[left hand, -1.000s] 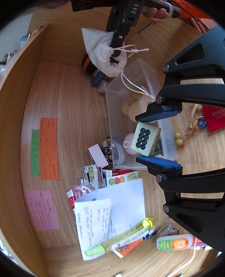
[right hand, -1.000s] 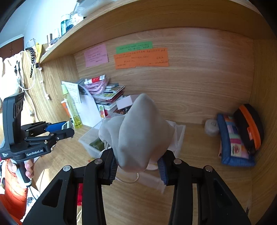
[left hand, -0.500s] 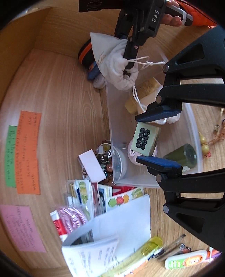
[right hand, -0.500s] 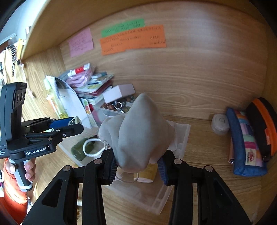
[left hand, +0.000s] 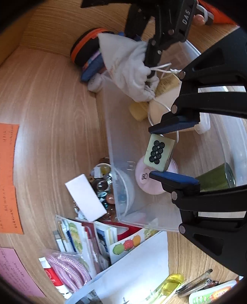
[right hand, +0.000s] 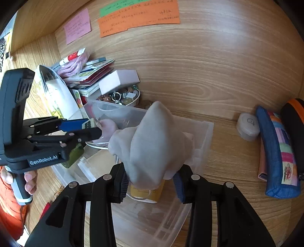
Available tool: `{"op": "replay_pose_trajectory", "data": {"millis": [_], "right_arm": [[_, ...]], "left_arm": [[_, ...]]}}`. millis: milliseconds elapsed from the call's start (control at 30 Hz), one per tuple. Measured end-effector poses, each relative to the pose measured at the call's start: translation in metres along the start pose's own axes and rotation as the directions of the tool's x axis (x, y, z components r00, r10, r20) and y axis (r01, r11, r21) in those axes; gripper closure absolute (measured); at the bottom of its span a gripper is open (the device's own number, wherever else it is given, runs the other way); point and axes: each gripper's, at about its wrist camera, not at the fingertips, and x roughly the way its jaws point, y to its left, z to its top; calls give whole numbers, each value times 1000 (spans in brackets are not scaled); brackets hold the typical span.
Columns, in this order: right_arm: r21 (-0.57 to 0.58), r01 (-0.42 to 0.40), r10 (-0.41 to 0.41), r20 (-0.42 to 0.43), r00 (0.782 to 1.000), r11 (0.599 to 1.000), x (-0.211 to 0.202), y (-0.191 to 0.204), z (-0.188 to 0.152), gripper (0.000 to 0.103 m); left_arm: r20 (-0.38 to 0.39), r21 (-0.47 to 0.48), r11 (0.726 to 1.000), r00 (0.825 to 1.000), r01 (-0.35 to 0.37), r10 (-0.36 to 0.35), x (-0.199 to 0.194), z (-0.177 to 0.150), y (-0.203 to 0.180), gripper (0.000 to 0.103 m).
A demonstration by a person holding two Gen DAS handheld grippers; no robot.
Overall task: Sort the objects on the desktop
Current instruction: 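Open the left tool over the box to drop the domino while the right tool releases the white pouch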
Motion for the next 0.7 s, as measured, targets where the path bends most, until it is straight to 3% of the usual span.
{"op": "replay_pose_trajectory", "data": {"millis": [367,700], "right_arm": [[-78,44,-44,-6,999,996,5,16,-3,59],[-120,78,-78,2,997,990,6,24,-5,40]], "left_arm": [[-28,1,1000,1000,-8,8,5,-8,2,64],[-9,12,999,1000,-30,30,1,-10,2,64]]}}
